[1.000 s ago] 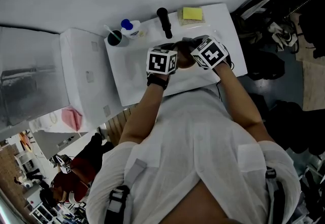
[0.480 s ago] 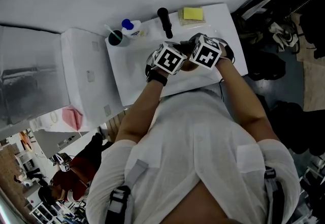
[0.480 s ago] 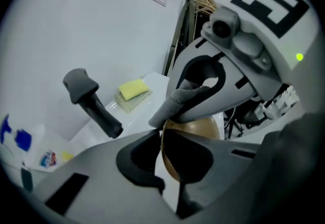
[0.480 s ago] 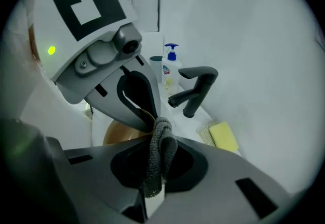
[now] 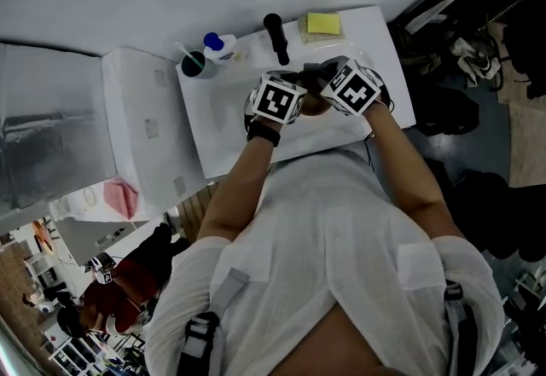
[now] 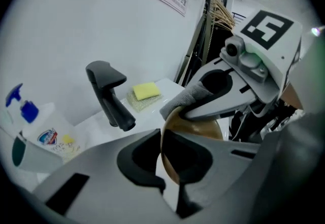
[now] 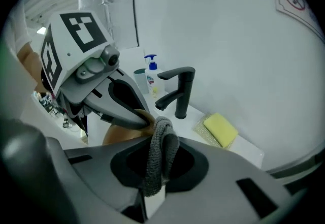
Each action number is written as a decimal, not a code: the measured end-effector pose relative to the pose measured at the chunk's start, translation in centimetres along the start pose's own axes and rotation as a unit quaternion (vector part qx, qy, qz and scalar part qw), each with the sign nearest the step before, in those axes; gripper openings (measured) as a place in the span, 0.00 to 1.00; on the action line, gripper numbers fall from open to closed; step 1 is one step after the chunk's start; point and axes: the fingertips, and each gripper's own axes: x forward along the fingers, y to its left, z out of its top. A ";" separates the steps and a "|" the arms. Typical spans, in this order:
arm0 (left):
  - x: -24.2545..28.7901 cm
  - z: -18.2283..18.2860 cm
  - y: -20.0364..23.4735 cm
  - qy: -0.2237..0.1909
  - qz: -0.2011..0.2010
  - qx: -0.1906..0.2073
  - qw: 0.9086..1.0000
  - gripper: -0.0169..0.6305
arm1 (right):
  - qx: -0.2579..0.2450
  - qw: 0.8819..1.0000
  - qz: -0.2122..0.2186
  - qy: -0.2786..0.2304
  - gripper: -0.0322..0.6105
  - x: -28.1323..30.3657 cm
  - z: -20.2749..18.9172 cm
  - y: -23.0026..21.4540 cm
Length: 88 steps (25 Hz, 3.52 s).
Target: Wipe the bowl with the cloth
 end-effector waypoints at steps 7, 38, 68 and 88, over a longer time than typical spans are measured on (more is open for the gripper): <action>0.1 -1.2 1.1 -0.047 0.009 -0.131 0.990 0.07 | 0.098 0.994 -0.022 -0.050 0.14 -0.1 -0.6 -0.8; 8.5 -13.5 5.8 0.019 0.026 -0.343 0.939 0.06 | 0.243 0.951 -0.052 -0.182 0.14 -2.5 -3.5 -3.4; -5.5 -2.8 10.6 -0.202 0.060 -0.217 0.953 0.22 | 0.204 0.909 -0.090 -0.351 0.14 -10.0 2.2 -7.1; -26.6 9.2 7.5 -0.530 0.133 -0.004 0.838 0.06 | 0.064 0.870 -0.142 -0.468 0.11 -21.7 8.5 -8.5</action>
